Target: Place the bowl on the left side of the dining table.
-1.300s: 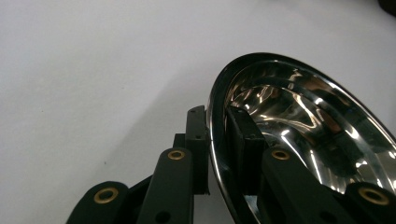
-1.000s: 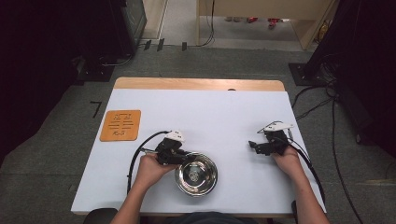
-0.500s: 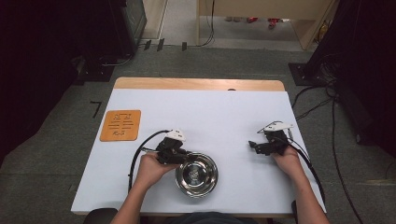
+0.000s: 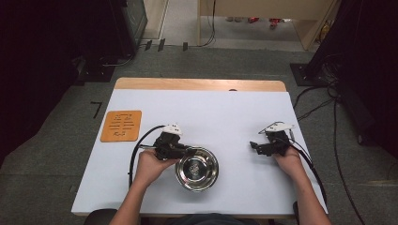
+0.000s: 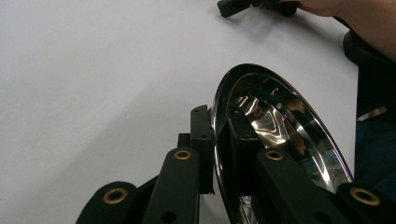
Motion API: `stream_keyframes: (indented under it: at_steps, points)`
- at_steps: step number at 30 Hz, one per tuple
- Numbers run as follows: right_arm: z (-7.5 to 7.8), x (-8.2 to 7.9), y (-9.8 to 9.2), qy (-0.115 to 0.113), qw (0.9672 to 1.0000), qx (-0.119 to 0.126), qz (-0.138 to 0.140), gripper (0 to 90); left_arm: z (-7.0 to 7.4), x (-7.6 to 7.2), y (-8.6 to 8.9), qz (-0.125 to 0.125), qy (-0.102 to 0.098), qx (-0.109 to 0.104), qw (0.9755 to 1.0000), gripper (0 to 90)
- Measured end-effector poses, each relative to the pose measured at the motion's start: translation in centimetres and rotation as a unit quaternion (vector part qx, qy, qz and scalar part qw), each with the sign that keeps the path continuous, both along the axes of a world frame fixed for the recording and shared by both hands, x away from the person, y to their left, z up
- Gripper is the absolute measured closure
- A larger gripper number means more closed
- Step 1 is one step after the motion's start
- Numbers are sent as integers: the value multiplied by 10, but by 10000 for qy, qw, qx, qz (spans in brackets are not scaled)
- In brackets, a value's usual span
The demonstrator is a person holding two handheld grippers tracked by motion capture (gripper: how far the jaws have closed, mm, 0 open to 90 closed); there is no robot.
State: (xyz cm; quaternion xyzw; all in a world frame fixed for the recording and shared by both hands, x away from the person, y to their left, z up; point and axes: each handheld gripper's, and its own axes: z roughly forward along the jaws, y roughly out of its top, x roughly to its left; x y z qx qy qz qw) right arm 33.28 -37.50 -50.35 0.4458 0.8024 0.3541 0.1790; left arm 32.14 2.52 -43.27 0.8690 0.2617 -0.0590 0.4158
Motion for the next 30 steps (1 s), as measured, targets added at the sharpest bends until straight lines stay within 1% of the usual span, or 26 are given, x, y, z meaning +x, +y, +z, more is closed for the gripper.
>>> stream_keyframes:
  at_steps: [9, 16, 17, 19, 24, 30]
  points:
    - [0, 0, 0, -1, 10000, 1, 0, 124, 1, 6, 1, 107, 0, 26, 9999, 844]
    - [0, 0, 0, -3, 10000, 1, -1, 124, 1, 8, 2, 136, -11, 61, 9999, 844]
    - [0, 0, 0, -2, 10000, 0, 0, 124, 1, 9, 4, 147, -53, 105, 9998, 844]
    - [0, 0, 0, 2, 10000, 3, -5, 124, 1, 11, 4, 166, -50, 125, 9998, 843]
    - [0, 0, 0, 3, 10000, 2, -5, 124, 0, 14, 7, 238, -27, 91, 9997, 844]
    - [0, 0, 0, 1, 10000, 2, -4, 124, 0, 17, 10, 304, -24, 128, 9995, 844]
